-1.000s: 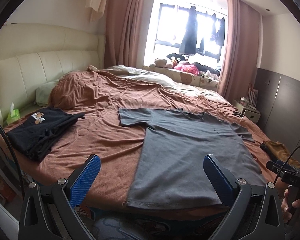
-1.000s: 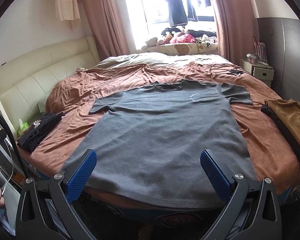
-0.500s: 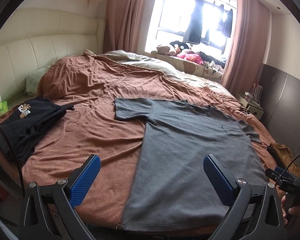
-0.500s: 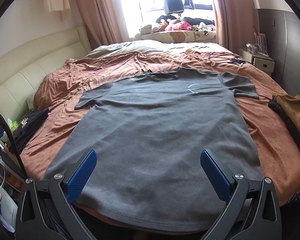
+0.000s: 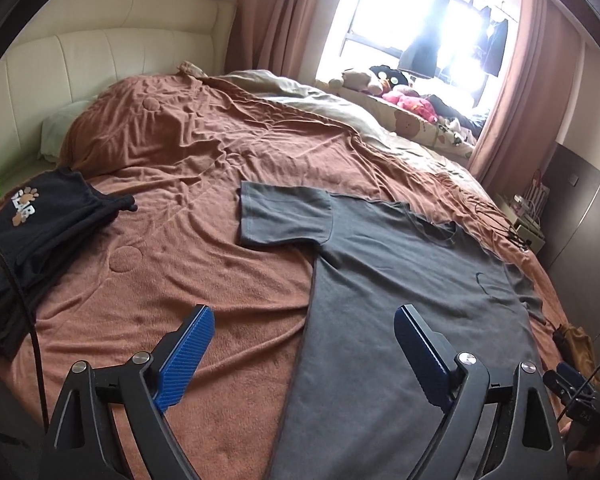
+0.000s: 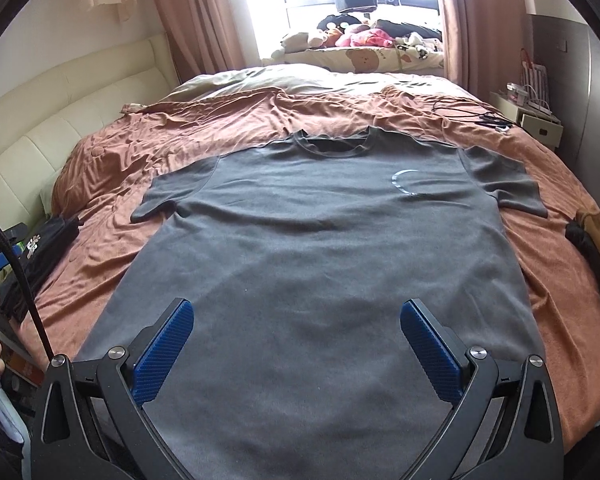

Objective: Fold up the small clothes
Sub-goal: 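Move both tools toward the grey T-shirt, left tool toward its sleeve, then grasp the T-shirt sleeve edge with the left gripper and lift it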

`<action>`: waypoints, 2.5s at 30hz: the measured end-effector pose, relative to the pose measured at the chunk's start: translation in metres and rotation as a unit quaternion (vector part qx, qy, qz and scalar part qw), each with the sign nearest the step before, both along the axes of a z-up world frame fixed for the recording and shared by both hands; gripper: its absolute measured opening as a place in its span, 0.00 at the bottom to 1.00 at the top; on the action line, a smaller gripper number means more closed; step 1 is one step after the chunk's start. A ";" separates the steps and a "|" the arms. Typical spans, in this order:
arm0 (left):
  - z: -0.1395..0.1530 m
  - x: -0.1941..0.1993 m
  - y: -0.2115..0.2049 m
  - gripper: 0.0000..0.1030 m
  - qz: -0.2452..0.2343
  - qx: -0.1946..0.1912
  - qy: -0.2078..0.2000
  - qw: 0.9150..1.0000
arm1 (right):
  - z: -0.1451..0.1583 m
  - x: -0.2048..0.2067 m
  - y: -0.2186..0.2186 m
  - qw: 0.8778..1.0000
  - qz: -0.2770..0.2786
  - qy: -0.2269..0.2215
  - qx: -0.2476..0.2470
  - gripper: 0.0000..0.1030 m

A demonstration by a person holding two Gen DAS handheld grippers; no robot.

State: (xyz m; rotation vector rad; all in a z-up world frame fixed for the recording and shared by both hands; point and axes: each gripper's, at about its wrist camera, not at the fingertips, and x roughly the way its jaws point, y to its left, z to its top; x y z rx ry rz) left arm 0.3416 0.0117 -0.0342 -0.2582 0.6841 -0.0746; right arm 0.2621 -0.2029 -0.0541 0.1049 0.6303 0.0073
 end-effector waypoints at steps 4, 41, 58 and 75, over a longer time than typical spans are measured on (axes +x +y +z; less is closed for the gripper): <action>-0.004 0.033 0.005 0.81 0.003 -0.002 0.014 1.000 | 0.004 0.024 -0.002 1.000 0.017 -0.004 -0.003 1.00; -0.072 0.323 0.054 0.56 0.014 0.051 0.156 0.986 | -0.012 0.260 0.022 0.992 0.105 0.071 -0.020 0.74; -0.146 0.417 0.078 0.50 0.035 0.066 0.189 0.979 | -0.066 0.364 0.016 0.985 0.096 0.142 0.006 0.61; -0.091 0.436 0.051 0.07 -0.012 0.082 0.154 0.985 | -0.098 0.391 0.008 0.980 0.076 0.182 0.028 0.49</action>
